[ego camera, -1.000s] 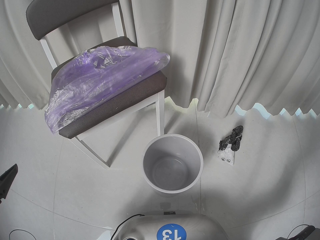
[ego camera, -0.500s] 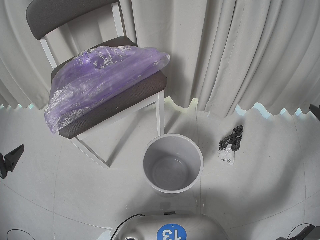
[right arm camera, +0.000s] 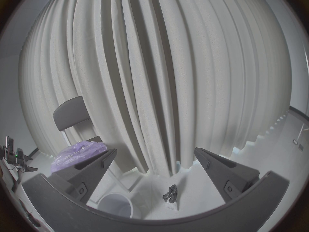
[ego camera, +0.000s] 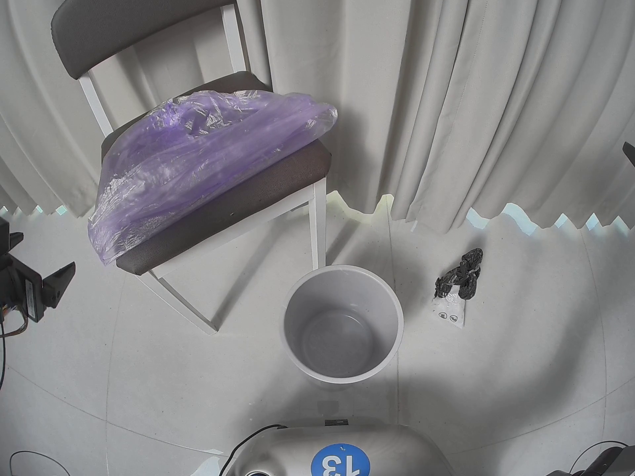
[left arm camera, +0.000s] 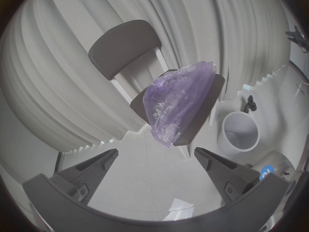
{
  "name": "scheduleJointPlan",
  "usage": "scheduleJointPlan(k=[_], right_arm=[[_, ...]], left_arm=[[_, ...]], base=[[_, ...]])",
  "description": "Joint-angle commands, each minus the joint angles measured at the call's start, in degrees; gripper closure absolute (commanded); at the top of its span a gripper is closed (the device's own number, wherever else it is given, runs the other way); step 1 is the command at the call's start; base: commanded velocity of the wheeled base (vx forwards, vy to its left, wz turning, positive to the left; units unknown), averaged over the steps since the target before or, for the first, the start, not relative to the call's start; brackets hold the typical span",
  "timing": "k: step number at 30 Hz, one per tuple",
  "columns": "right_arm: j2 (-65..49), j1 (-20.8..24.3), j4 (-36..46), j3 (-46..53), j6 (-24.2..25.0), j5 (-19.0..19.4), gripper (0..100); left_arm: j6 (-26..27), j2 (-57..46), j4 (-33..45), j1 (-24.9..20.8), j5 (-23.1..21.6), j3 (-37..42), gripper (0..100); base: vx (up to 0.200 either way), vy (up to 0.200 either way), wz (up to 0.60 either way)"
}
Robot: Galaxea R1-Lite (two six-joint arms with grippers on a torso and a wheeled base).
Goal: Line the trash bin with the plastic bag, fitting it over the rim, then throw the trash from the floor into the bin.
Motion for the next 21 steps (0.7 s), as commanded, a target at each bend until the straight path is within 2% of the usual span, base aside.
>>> scheduleJointPlan(k=[1,6,10,14,21], right_arm=[[0.1,0.2,-2.4,-0.1,-1.7,-2.1,0],[0.2,0.2,-2.6,0.1,-1.7,-2.1,0],[0.2,0.2,-2.6,0.5,-1.9,-1.8,0],[0.6,0.2,-2.6,0.7,-2.1,-1.6,0],[0.7,0.2,-2.6,0.7,-2.0,-1.6,0]], left_arm=[[1.0,6.5,-5.1,-3.4,3.9,3.5,0],[1.7,9.5,-6.0,-5.6,4.7,3.0,0],[3.0,12.8,-7.3,-5.1,6.2,2.5,0],[3.2,17.2,-13.1,-4.9,9.2,0.7,0],[5.2,22.8,-16.3,-4.0,9.7,-2.2,0]], base=[[0.0,0.0,0.0],[0.0,0.0,0.0],[0.0,0.0,0.0],[0.0,0.0,0.0],[0.0,0.0,0.0]])
